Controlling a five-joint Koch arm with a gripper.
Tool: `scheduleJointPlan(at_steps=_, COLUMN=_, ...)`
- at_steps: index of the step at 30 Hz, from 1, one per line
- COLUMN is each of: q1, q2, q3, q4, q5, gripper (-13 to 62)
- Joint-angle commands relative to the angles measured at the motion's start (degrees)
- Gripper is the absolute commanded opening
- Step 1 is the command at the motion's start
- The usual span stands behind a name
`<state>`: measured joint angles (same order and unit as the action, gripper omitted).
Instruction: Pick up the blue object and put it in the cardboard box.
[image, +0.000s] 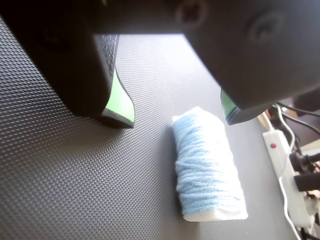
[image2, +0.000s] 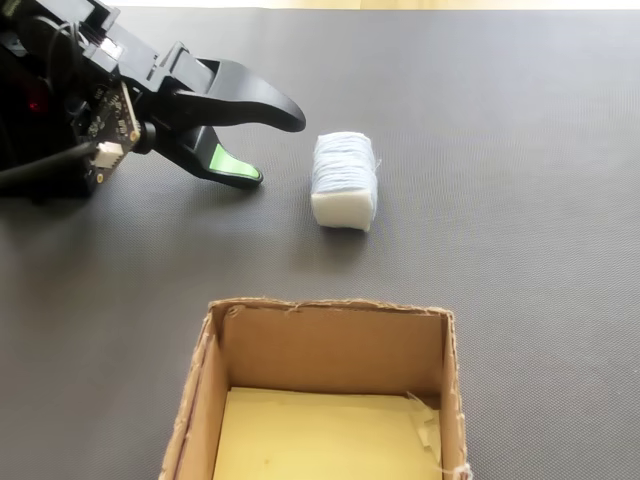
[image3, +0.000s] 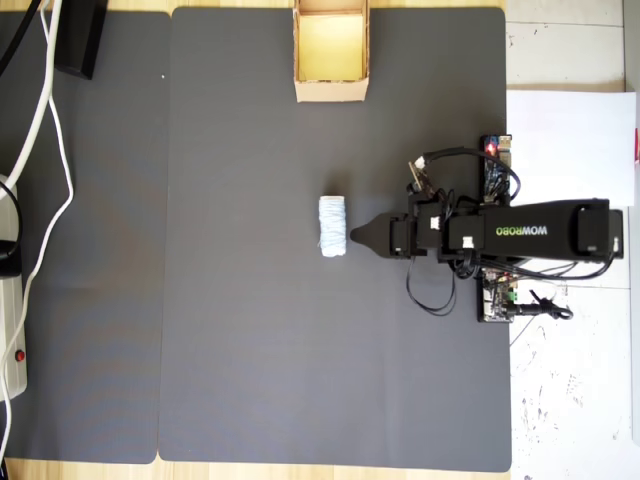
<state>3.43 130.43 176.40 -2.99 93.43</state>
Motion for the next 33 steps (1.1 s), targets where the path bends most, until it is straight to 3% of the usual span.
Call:
scheduleJointPlan(at_steps=1, q1=0.0, q2=5.4, q3=2.3, q4=6.4, q5=0.9, gripper=34.2)
scheduleJointPlan(at_steps=33, q1=1.1, q2=5.3, q3=-5.3, q4=-8.0, q5=-1.1, gripper=34.2)
